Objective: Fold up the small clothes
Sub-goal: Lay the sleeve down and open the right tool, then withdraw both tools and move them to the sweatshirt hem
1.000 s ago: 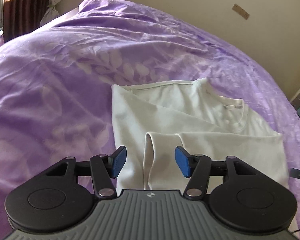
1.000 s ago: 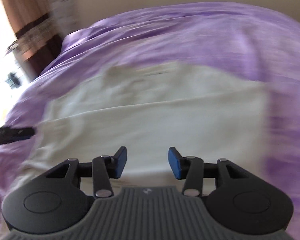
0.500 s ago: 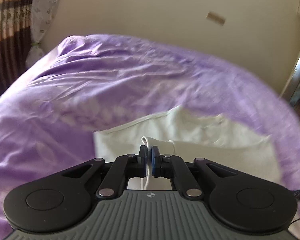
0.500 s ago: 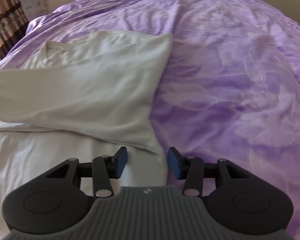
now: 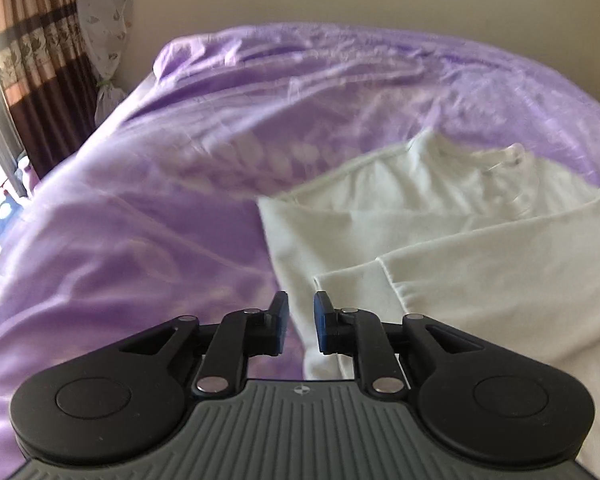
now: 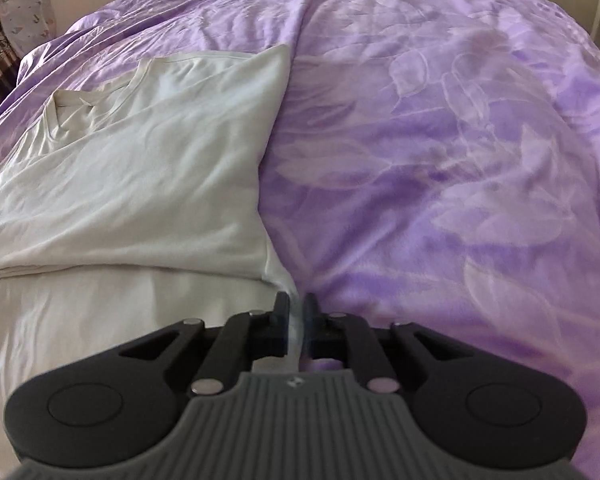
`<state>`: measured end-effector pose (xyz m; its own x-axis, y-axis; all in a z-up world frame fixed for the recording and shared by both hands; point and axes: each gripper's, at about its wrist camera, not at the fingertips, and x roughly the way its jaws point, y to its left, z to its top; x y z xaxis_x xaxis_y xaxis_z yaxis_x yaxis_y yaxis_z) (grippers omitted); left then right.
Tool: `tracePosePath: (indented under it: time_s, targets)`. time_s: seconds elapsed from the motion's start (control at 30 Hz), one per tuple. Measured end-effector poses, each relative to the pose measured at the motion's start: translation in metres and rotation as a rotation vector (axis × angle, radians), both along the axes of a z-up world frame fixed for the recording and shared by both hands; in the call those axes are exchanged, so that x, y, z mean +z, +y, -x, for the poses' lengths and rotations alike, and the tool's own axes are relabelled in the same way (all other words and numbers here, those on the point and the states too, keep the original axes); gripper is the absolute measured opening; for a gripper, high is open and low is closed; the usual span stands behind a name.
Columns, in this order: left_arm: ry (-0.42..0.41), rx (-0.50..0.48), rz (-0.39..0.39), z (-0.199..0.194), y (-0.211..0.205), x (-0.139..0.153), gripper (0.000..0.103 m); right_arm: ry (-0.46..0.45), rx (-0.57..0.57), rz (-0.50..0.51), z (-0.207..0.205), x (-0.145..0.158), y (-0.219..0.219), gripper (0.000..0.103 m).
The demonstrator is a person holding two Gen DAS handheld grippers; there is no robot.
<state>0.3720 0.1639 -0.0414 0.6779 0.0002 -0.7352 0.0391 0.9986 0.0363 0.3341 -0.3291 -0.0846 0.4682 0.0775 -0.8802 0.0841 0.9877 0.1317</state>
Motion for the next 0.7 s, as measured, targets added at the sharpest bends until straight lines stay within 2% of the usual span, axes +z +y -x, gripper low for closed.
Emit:
tracePosePath:
  time_s: [0.1,0.17,0.3,0.43,0.53,0.7]
  targets:
    - [-0.010,-0.039,-0.026,0.034,0.013,0.045,0.024,-0.014,0.022,-0.008,0.013,0.019,0.005,0.008]
    - [-0.023,-0.079,-0.059,0.062,0.018,0.075,0.029,-0.030,0.052,-0.004,0.021,0.035,0.012,0.013]
    - [-0.018,-0.105,-0.102,0.112,0.026,0.120,0.030,-0.064,0.125,-0.009,0.042,0.070,0.031,0.013]
    - [-0.035,-0.136,-0.114,0.155,0.029,0.149,0.030,-0.099,0.218,0.002,0.071,0.112,0.054,0.014]
    - [-0.042,-0.184,-0.091,0.180,0.028,0.162,0.030,-0.118,0.293,0.035,0.098,0.146,0.070,0.020]
    - [-0.030,-0.320,-0.104,0.218,0.016,0.169,0.030,-0.122,0.386,0.056,0.147,0.191,0.082,0.022]
